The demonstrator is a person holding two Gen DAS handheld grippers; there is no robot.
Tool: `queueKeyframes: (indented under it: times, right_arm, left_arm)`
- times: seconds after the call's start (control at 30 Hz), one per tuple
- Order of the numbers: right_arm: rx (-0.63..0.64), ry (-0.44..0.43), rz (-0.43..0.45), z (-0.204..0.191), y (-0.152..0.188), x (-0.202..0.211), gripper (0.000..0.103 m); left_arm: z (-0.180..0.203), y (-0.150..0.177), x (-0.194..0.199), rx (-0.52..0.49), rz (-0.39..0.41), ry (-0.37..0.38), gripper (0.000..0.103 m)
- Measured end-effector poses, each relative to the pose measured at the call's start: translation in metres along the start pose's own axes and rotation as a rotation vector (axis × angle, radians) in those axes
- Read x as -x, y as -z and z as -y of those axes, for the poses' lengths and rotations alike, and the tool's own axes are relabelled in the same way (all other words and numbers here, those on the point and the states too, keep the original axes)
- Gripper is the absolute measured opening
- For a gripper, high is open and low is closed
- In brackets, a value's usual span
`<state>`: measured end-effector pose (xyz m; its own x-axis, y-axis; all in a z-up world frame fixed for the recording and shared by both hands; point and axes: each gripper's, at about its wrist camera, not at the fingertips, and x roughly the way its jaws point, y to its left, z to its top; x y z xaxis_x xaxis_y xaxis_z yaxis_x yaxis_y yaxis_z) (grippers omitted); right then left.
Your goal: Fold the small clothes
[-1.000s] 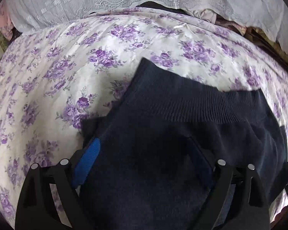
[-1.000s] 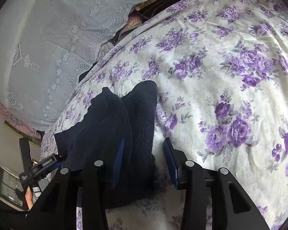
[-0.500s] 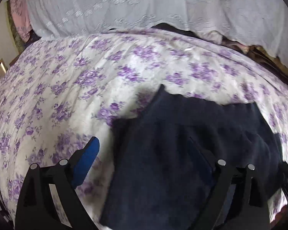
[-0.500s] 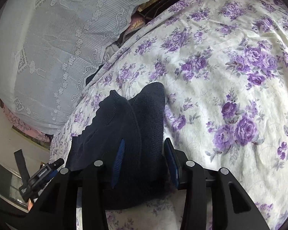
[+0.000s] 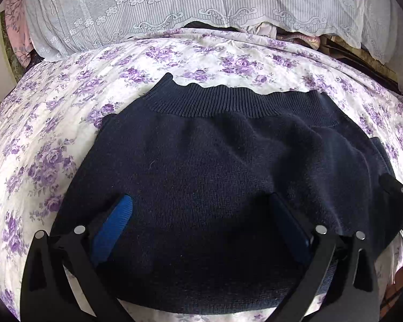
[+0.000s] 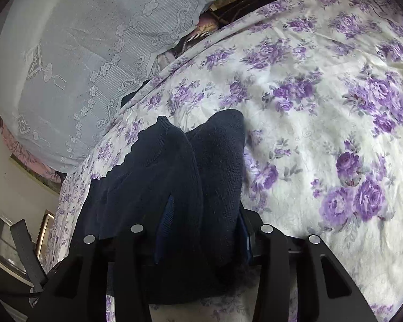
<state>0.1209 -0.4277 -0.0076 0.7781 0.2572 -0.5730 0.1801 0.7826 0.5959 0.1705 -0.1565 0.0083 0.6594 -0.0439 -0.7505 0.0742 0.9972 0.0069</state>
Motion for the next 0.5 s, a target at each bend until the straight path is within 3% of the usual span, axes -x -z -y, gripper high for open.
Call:
queueKeyframes:
  times: [0.1, 0.27, 0.37, 0.5]
  right_arm:
    - [0.009, -0.010, 0.037, -0.002, 0.001, 0.007, 0.021]
    - [0.093, 0.001, 0.125, -0.025, 0.007, 0.028, 0.019]
    - [0.156, 0.028, 0.151, -0.039, 0.012, 0.034, 0.019]
    - [0.121, 0.056, 0.088, -0.030, 0.012, 0.019, 0.042]
  left_arm:
    - [-0.002, 0.000, 0.004, 0.005, 0.014, 0.017, 0.095]
    - [0.000, 0.001, 0.013, -0.018, 0.045, 0.027, 0.085]
    - [0.000, 0.000, 0.013, -0.022, 0.044, 0.028, 0.085]
    - [-0.003, -0.001, 0.010, -0.012, 0.031, 0.045, 0.085]
